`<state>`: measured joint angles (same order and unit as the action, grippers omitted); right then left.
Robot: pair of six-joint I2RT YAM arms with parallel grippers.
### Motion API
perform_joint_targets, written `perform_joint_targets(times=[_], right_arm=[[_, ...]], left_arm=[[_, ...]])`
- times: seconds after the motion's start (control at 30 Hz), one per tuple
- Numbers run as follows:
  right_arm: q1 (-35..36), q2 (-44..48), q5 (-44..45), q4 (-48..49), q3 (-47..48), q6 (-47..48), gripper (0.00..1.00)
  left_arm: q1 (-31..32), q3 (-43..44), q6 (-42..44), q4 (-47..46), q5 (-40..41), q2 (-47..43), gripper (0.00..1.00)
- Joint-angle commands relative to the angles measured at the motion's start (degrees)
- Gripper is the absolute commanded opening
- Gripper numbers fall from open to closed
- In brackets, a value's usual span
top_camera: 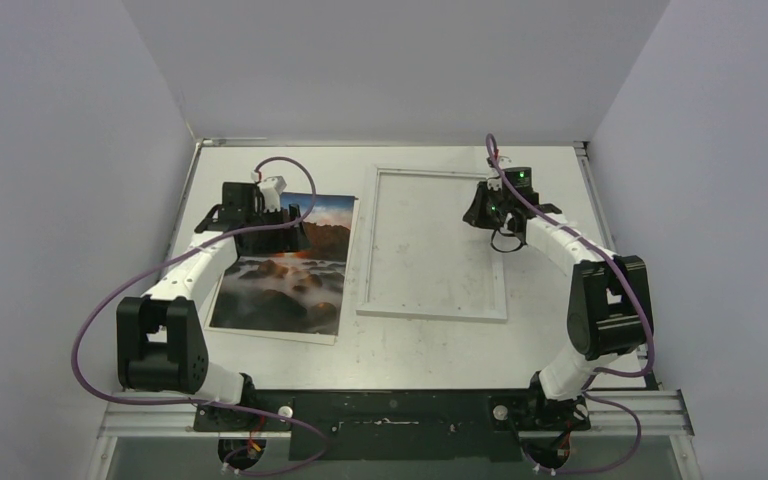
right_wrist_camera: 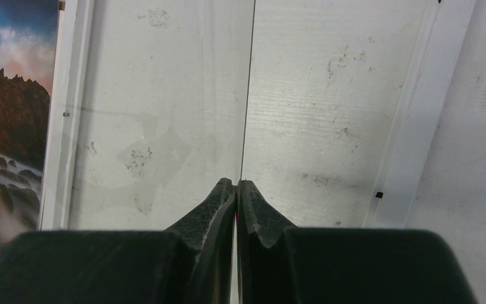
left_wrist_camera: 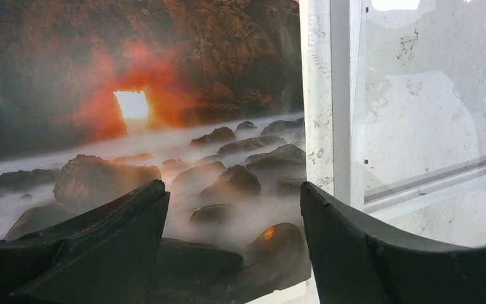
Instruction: Put the photo into the frame
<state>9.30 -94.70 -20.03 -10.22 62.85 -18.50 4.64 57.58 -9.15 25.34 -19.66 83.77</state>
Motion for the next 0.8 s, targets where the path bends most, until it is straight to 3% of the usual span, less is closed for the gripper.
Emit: perform_joint_targets(times=[0.0,0.77], right_arm=[[-0.34,2.65,-0.18,4.66,-0.56,1.75,0.05],[-0.41,-3.69,-3.33,-0.21,7.32,9.36,0.05]], left_arm=[[-0.16,0.03,0.8,-0.47,-1.06,-1.96,0.74],[0.23,-0.24,1.02,0.27,-1.21,-1.72,0.73]])
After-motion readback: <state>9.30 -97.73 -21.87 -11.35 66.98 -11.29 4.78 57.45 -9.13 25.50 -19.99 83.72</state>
